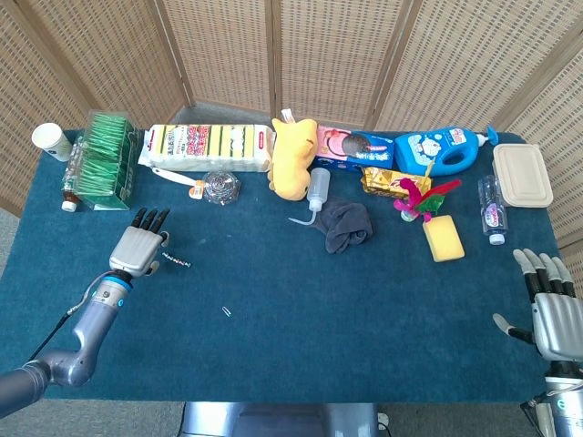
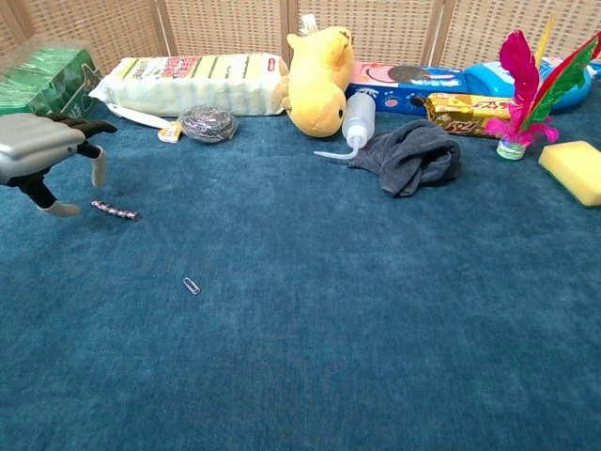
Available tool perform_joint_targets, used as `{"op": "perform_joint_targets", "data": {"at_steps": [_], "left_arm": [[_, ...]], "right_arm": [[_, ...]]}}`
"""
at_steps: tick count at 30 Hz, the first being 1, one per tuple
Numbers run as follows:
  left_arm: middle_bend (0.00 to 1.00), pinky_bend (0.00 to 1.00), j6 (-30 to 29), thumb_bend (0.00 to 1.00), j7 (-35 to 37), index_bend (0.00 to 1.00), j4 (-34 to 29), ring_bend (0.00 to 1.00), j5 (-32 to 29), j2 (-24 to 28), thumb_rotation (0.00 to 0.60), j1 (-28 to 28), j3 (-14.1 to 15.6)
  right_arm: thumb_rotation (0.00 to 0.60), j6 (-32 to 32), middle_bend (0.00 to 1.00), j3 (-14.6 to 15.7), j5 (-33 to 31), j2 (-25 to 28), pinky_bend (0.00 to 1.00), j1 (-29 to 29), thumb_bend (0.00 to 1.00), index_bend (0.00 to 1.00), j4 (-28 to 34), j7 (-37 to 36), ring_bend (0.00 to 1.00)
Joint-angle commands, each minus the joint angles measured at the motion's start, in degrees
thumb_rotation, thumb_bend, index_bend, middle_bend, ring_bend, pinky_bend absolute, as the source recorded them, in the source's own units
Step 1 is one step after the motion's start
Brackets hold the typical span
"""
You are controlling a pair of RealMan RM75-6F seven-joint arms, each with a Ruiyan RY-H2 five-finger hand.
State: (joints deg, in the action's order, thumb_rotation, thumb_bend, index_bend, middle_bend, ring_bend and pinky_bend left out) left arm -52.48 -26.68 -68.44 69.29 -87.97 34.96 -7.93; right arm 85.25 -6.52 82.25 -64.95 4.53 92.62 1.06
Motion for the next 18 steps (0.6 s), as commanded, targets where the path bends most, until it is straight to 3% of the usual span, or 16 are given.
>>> {"op": "perform_joint_targets", "data": {"at_steps": [1,18], "left_arm": [[0.00,0.00,0.11,0.45,-0.80,0.41,0.24,0.00,-0.43,-0.51,0.600,0.43,0.10],[0.00,0.00,1.56,0.47,-7.85,0.41,-0.19,0.00,-6.35,-1.75,0.600,2.87,0.31]], "right_arm": [[0.600,-0.03,0.00,-0.02,-0.02,0.04,0.00,0.02,0.00,0.00,0.01,-0.08,0.00],[0.600,-0.07,0.00,-0.16,-0.26,0.22,0.00,0.01,0.00,0.00,0.24,-0.39,0.00]]}}
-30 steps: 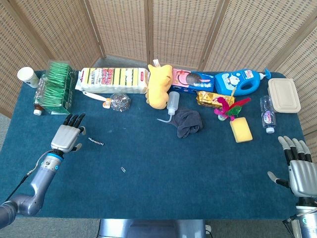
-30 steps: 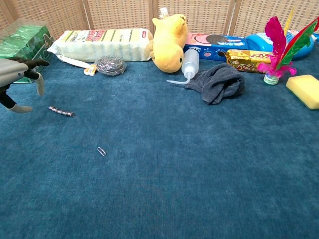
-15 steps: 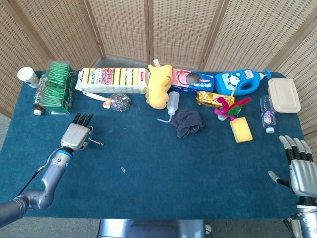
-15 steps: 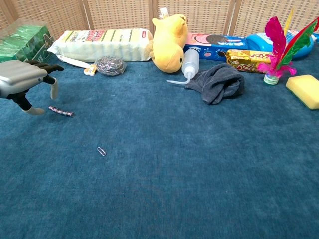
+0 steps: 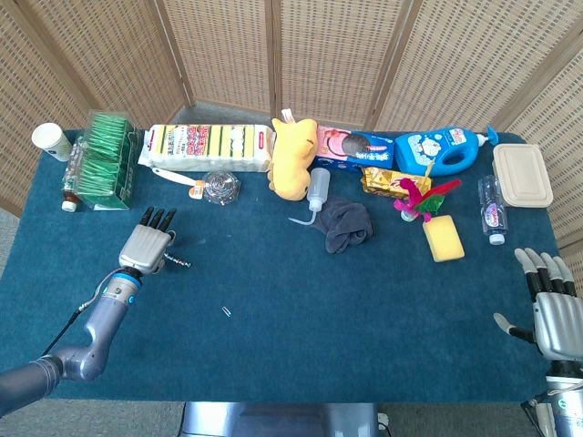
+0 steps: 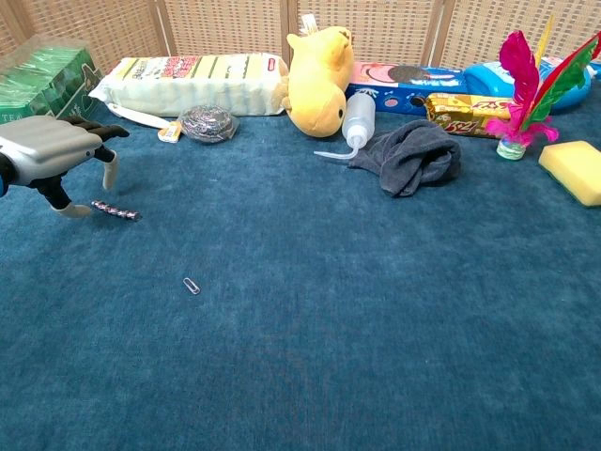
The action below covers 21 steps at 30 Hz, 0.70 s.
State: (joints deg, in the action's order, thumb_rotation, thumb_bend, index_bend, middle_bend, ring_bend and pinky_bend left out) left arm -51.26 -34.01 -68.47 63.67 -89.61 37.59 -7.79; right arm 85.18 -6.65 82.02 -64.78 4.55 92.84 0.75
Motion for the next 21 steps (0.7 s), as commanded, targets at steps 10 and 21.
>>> {"op": "perform_joint_targets", "data": {"at_steps": [10,21], "left_arm": [[0.00,0.00,0.02,0.49,-1.67,0.48,-1.28,0.00,-2.49,0.09,0.600,0.88,0.61],[0.00,0.00,-0.56,0.51,-3.24,0.50,-1.35,0.00,-3.72,-0.14,0.600,1.46,1.16]], "right_arm": [[0.600,0.09,0.00,-0.03,0.05,0.30,0.00,-0.07,0.00,0.00,0.20,-0.54,0.00],[0.600,0.15,0.00,-0.02,0.07,0.35,0.00,-0.10,0.00,0.00,0.31,-0.52,0.00]]}}
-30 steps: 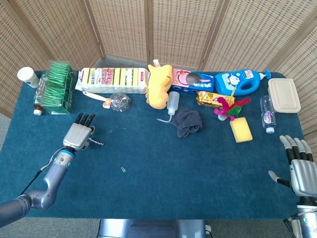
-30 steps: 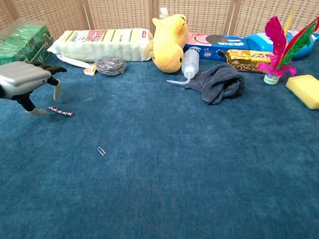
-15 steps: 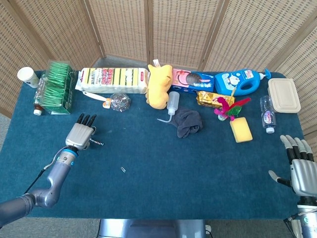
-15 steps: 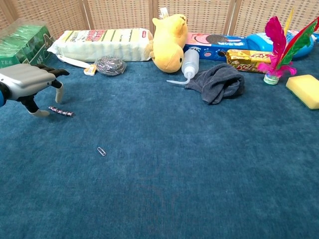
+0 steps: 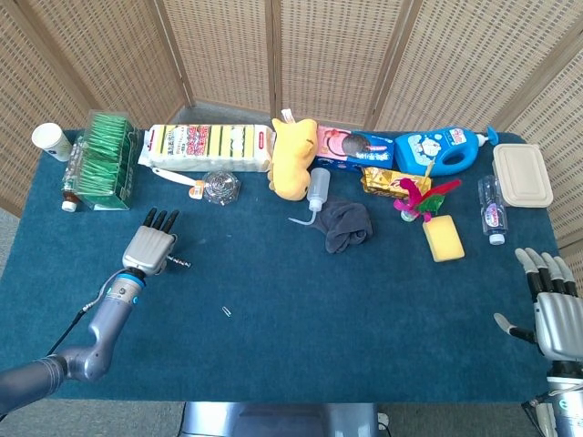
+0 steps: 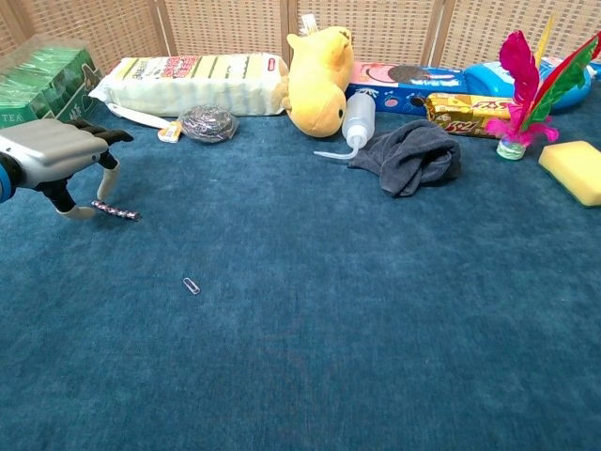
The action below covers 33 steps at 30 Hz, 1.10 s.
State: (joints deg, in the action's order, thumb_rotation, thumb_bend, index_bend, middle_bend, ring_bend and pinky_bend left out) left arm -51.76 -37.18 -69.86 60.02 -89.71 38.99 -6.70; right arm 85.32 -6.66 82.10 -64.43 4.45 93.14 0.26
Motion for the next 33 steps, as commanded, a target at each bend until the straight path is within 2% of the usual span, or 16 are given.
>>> {"op": "perform_joint_targets", "data": {"at_steps": [1,8,22,33], "left_arm": [[0.00,0.00,-0.12,0.51,-0.14,0.49,0.08,0.00,-0.09,-0.06,0.600,0.11,0.13],[0.00,0.00,-0.81,0.59,-0.35,0.43,0.74,0.00,0.28,-0.31,0.600,0.28,0.68],[0.00,0.00,-1.34,0.60,-1.11,0.43,0.90,0.00,0.06,-0.53,0.600,0.44,1.53],[0.00,0.00,-1.70,0.62,-2.35,0.46,0.98,0.00,-0.77,-0.99,0.600,0.68,1.63]], "right_arm": [[0.600,0.01,0.00,-0.01,0.00,0.01,0.00,-0.01,0.00,0.00,0.05,-0.05,0.00],[0.600,-0.23,0.00,0.08,0.04,0.10,0.00,0.06,0.00,0.00,0.26,-0.14,0.00],[0.600,-0.38,0.00,0.13,0.00,0.15,0.00,0.10,0.00,0.00,0.44,-0.28,0.00],[0.600,-0.36,0.00,0.11,0.02,0.36,0.00,0.07,0.00,0.00,0.53,-0.73,0.00]]}}
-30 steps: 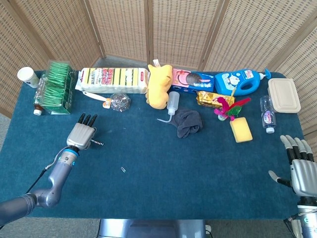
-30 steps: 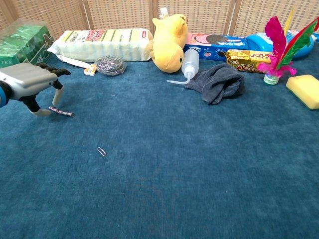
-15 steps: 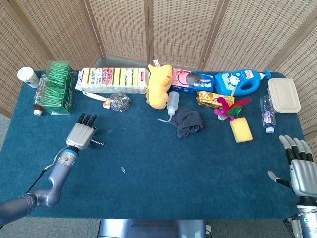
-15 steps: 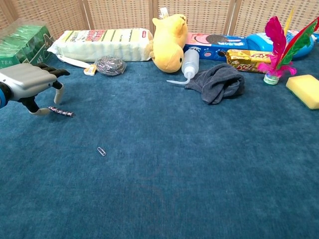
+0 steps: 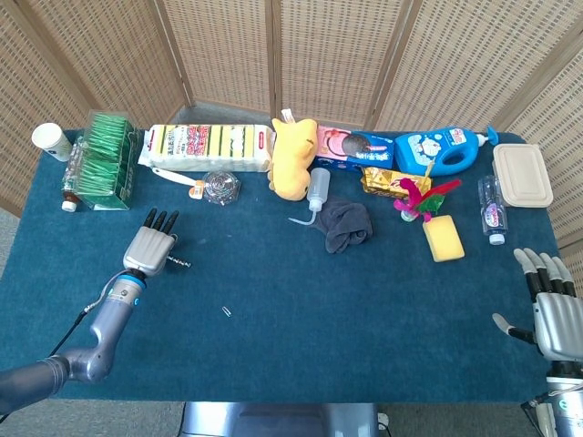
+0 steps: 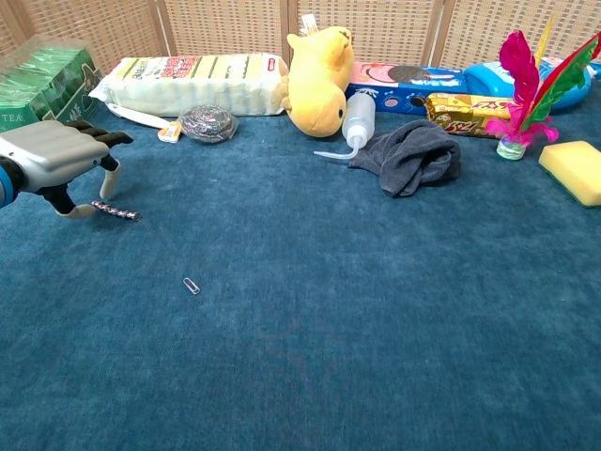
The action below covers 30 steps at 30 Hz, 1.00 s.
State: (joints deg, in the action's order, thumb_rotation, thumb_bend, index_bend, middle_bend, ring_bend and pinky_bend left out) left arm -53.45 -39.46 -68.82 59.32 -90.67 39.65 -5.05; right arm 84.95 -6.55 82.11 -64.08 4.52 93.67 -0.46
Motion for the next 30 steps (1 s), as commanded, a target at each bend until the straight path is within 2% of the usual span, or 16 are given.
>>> {"op": "perform_joint_targets", "data": {"at_steps": [1,30], "left_arm": [[0.00,0.00,-0.02,0.62,-0.17,0.46,-0.10,0.00,-0.16,-0.02,0.600,0.06,-0.01],[0.00,0.00,-1.01,0.65,-2.42,0.49,1.13,0.00,-1.22,-1.71,0.600,0.25,0.52]], "right_arm": [[0.600,0.03,0.00,0.00,0.03,0.01,0.00,-0.01,0.00,0.00,-0.01,-0.01,0.00],[0.600,0.09,0.00,0.13,0.31,0.33,0.00,-0.08,0.00,0.00,0.41,-0.66,0.00]]}}
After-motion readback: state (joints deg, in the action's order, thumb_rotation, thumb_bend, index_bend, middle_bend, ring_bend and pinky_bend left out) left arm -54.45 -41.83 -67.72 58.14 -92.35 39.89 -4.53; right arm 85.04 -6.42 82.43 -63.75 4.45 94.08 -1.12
